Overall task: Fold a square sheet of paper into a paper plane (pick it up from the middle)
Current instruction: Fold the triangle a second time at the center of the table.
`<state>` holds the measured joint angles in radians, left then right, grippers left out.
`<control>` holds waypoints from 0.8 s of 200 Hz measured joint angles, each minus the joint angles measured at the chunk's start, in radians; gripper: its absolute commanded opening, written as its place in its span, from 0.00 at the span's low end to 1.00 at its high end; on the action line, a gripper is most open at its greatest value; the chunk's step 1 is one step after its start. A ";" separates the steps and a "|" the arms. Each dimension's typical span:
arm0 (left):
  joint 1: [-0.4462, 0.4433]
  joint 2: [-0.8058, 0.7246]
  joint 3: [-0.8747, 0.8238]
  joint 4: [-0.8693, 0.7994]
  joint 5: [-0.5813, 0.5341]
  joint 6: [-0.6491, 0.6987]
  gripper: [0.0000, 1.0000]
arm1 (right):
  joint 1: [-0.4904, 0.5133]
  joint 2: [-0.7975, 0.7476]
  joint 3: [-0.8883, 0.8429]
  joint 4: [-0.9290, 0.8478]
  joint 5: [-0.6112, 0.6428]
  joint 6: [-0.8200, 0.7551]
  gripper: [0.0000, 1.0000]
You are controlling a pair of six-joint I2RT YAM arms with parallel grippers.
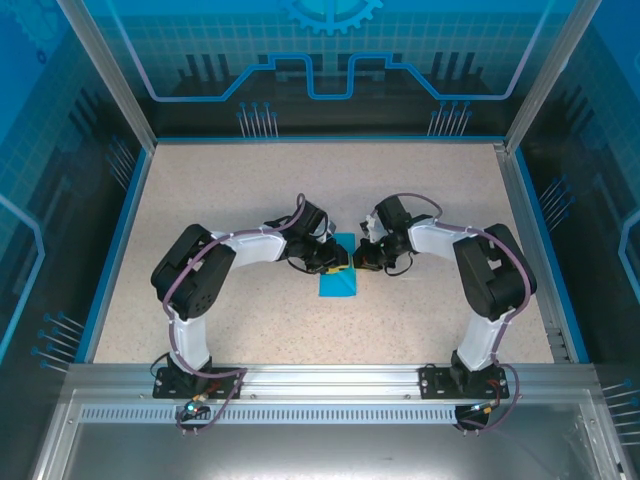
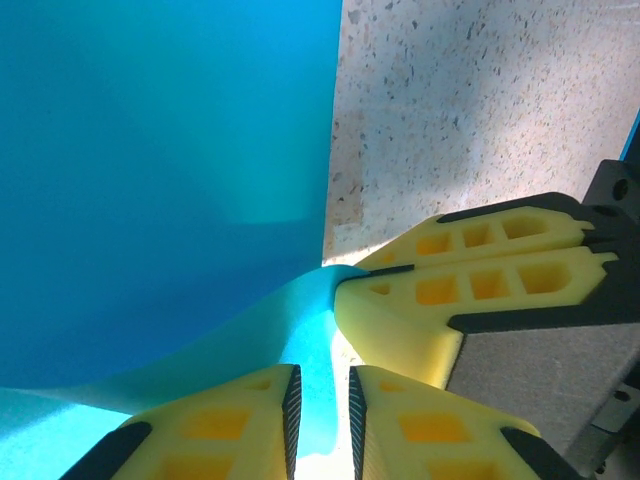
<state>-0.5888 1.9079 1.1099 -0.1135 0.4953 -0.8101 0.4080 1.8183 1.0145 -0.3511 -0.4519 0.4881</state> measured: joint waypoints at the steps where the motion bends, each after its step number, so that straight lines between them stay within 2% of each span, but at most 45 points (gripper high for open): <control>1: 0.000 0.001 0.000 0.000 0.000 0.000 0.23 | 0.000 0.000 0.000 0.000 0.000 0.000 0.06; 160: 0.000 0.025 0.010 -0.001 0.010 0.000 0.23 | 0.000 0.015 0.011 -0.008 0.003 0.000 0.07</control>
<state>-0.5892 1.9331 1.1194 -0.1146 0.5049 -0.8097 0.4080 1.8332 1.0252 -0.3588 -0.4492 0.4881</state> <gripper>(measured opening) 0.230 0.068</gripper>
